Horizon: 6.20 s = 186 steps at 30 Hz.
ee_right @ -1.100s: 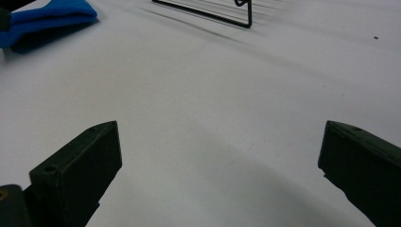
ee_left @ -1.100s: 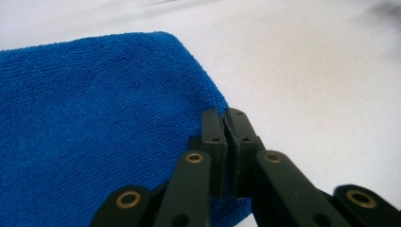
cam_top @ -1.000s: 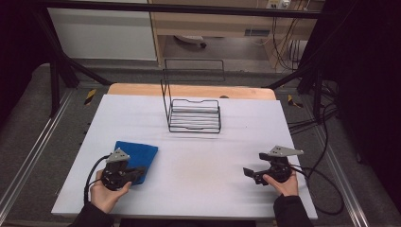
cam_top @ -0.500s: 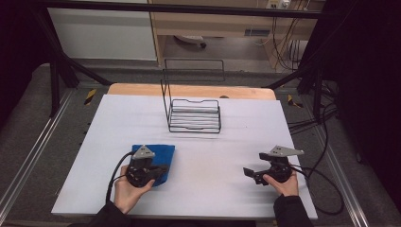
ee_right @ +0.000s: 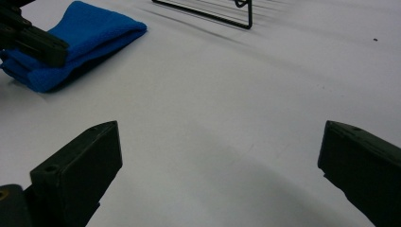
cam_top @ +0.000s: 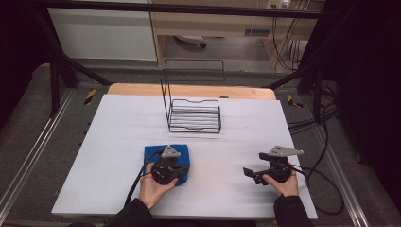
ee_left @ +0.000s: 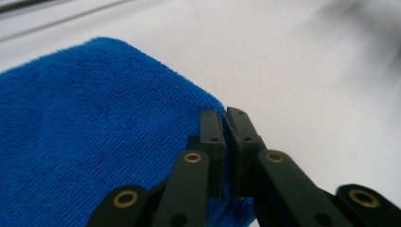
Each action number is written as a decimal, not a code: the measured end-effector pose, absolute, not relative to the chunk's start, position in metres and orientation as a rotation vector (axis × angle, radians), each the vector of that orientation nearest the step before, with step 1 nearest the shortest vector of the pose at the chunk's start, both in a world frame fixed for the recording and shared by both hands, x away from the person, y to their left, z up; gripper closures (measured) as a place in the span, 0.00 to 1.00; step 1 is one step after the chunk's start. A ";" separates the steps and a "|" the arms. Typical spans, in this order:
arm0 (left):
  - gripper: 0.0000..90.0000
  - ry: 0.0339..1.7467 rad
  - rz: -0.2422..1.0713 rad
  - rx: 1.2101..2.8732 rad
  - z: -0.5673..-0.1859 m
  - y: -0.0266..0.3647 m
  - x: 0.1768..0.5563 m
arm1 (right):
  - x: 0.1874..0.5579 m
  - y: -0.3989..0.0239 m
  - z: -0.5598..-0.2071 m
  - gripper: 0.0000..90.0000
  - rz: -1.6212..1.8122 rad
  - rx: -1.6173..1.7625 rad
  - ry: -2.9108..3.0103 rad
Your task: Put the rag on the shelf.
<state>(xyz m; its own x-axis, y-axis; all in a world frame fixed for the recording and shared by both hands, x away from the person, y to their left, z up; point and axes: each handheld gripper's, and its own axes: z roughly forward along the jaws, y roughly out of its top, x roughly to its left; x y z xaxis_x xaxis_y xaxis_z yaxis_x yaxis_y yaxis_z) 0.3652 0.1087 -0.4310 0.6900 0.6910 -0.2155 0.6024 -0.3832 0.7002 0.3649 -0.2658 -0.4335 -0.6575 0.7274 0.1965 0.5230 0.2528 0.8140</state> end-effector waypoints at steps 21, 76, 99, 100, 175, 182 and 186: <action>0.61 0.946 0.215 2.185 -0.416 0.209 0.342 | 0.358 -0.194 -0.424 0.10 1.300 1.126 2.331; 0.47 0.977 0.222 2.018 -0.410 0.235 0.343 | 0.352 -0.119 -0.423 1.00 1.176 1.075 2.591; 0.81 0.991 0.084 2.235 -0.430 0.177 0.400 | 0.361 -0.165 -0.412 0.74 1.216 1.052 2.486; 0.84 0.988 0.071 2.247 -0.431 0.177 0.400 | 0.362 -0.164 -0.413 0.73 1.210 1.063 2.480; 0.19 1.037 0.265 2.094 -0.409 0.193 0.389 | 0.412 -0.152 -0.426 0.13 1.322 1.105 2.395; 0.16 1.087 0.320 2.094 -0.410 0.179 0.422 | 0.398 -0.163 -0.432 0.07 1.309 1.132 2.405; 0.26 1.123 0.321 2.098 -0.414 0.168 0.439 | 0.394 -0.166 -0.433 0.05 1.290 1.159 2.410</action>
<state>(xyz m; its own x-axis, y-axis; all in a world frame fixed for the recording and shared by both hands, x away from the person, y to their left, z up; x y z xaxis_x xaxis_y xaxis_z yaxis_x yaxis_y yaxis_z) 0.4392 0.1684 -0.4136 0.5891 0.8002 -0.1127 0.6200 -0.3581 0.6981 0.3944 -0.1663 -0.4334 -0.6828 0.7035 0.1971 0.5543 0.3230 0.7671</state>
